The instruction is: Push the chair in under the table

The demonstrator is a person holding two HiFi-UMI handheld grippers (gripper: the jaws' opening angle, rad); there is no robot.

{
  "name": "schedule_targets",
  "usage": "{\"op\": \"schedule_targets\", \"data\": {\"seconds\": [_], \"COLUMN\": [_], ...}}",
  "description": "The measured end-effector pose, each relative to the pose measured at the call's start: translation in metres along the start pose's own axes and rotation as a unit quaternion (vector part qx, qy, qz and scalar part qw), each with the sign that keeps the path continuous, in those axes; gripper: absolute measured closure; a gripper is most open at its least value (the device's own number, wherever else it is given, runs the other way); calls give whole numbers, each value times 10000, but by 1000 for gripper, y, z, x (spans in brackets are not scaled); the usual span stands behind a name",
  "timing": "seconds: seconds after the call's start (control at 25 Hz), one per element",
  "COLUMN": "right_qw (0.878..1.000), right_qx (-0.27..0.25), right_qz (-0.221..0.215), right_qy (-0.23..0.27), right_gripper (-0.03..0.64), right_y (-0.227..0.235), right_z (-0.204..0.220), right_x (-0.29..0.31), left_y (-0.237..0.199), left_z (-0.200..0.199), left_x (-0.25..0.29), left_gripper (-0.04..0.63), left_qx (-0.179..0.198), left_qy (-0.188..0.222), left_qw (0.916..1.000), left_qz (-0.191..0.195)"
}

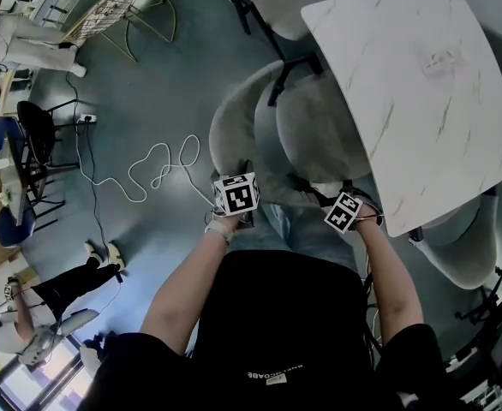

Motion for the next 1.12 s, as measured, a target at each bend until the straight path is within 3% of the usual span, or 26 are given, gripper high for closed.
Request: {"op": "schedule_targets", "data": {"seconds": [0.36,0.72,1.12], "right_qw": [9989,9868,9787], "right_qx": [135,73,55], "right_qz": [276,1037,1405], "right_qy": [-363,-1241,-1499], "right_gripper": [410,403,402], "right_y": [2,0,-2], "right_z": [10,26,26], "right_x": [5,20,22], "left_y": [14,35,31], "left_z": [8,22,22], "left_x": [-6,-19,-20], "left_gripper": [348,303,261], "left_qx": [-136,494,855], "left_qy": [-149,-481,-571], "left_qw": [9998,9967,9897], "left_qz": [-3,417,997]}}
Point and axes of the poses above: the fingertips, and each gripper's own axes: x forward along the fingers, y to its right, z out of its underside, the point moved 10 cm from there along -x, backward along the fingers, and after that the axes turned 4 degrees about -z, right-handed, at the moved point
